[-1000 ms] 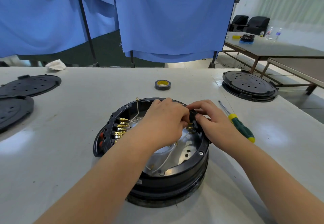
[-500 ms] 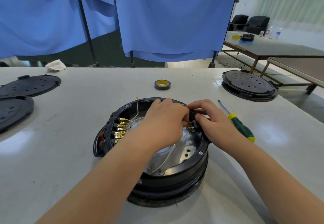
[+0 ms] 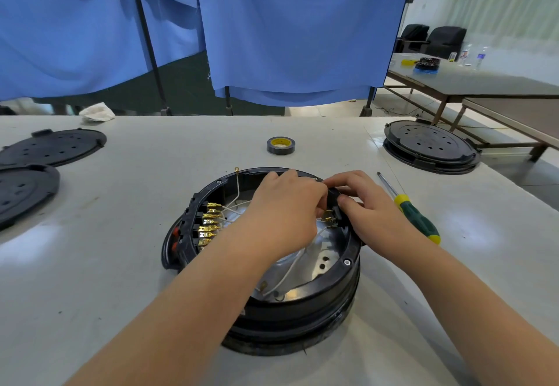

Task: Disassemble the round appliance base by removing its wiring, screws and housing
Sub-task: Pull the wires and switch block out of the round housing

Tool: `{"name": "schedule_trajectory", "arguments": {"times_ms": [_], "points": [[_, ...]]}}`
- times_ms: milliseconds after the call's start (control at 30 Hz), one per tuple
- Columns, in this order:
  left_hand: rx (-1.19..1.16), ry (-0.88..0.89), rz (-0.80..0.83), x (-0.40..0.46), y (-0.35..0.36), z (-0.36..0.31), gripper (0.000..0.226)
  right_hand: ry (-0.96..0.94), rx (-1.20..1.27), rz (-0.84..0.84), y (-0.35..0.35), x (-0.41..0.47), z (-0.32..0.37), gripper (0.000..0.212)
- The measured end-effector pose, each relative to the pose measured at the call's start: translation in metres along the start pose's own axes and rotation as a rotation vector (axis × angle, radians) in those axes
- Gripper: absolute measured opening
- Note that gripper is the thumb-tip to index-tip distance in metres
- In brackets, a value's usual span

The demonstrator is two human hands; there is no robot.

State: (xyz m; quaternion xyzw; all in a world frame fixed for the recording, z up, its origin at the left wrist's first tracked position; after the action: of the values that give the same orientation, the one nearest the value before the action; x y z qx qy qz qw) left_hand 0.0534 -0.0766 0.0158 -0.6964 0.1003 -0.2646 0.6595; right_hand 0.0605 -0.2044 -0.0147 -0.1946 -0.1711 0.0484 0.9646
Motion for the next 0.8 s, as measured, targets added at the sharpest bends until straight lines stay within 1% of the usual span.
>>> {"name": "schedule_trajectory", "arguments": {"times_ms": [100,167,367,433,633,800], "points": [[-0.057,-0.030,0.065,0.0005,0.0029,0.0010,0.011,0.001,-0.008,0.004,0.0000,-0.0003,0.0006,0.035],[-0.073,-0.033,0.080,0.0003,0.0039,0.0009,0.012,-0.002,-0.012,0.006,-0.0001,-0.0005,0.0013,0.034],[0.038,0.005,-0.019,-0.0009,0.0024,-0.0010,0.014,-0.007,-0.024,0.008,-0.0005,0.0005,0.0016,0.033],[0.052,0.005,-0.025,-0.0010,0.0029,-0.0009,0.014,-0.006,-0.021,0.009,-0.0003,0.0003,0.0016,0.033],[-0.035,-0.045,0.069,0.0006,0.0071,-0.0002,0.013,0.003,0.001,0.008,0.0002,-0.0003,0.0019,0.034],[-0.075,-0.048,0.095,0.0007,0.0073,0.0005,0.013,0.004,-0.001,0.011,-0.0002,-0.0010,0.0025,0.034]]}}
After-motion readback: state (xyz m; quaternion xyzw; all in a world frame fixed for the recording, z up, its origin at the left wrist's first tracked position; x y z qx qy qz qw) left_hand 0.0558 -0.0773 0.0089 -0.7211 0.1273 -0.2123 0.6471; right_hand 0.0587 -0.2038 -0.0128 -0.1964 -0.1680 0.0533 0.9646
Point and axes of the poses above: each hand's wrist, its own x-axis towards the middle knuckle, its own y-axis out of the palm, z = x × y, the point moved 4 cm from there along x, towards the middle knuckle, and after that the axes turned 7 degrees about x, right-handed, at the moved point
